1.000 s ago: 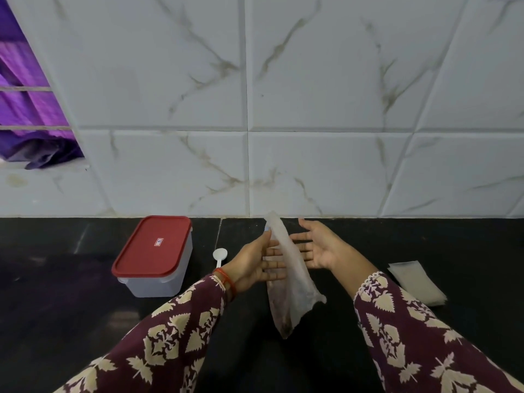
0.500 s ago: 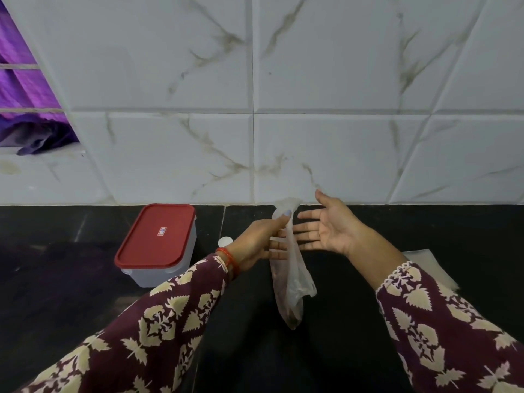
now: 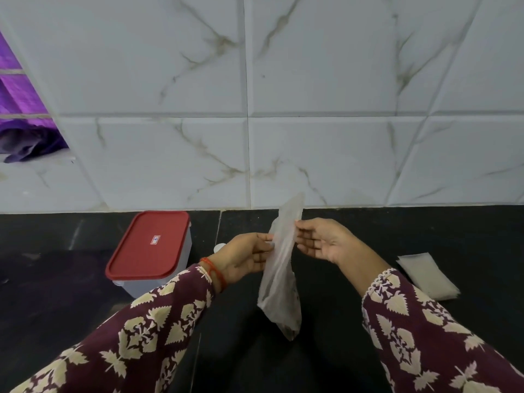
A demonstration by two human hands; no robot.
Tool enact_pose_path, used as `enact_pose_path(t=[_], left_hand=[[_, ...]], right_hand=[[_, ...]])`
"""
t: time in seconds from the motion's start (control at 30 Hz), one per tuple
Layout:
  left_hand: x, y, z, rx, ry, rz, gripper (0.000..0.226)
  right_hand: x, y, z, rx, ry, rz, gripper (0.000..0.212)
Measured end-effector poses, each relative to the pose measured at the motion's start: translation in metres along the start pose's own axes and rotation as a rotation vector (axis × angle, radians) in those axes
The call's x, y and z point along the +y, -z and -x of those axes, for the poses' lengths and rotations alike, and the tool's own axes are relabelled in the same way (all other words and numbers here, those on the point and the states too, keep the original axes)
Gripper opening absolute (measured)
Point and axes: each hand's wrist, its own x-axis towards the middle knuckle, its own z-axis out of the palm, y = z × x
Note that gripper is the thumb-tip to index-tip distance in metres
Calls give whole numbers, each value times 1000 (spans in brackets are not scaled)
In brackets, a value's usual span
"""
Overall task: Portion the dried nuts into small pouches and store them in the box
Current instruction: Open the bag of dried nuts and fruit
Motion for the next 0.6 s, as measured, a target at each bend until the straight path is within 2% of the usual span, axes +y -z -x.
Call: enact_pose_path(t=[0.13, 0.2, 0.3, 0.4, 0.53, 0.6], left_hand=[[1, 5, 4, 20, -23, -1, 20], [3, 3, 1, 124, -102, -68, 21], [12, -8, -5, 314, -272, -364, 50], [20, -18, -14, 343, -366, -615, 54], [23, -11, -26, 362, -302, -479, 19], [26, 0, -26, 293, -206, -299, 18]], right_hand=[[1, 9, -3, 8, 8, -92, 14], [1, 6, -3, -22, 26, -135, 16], [-1, 0, -3, -49, 65, -129, 17], [-2, -5, -5, -45, 92, -71, 16], [-1, 4, -11, -8, 48, -112, 16], [2, 15, -15, 22, -1, -192, 19]])
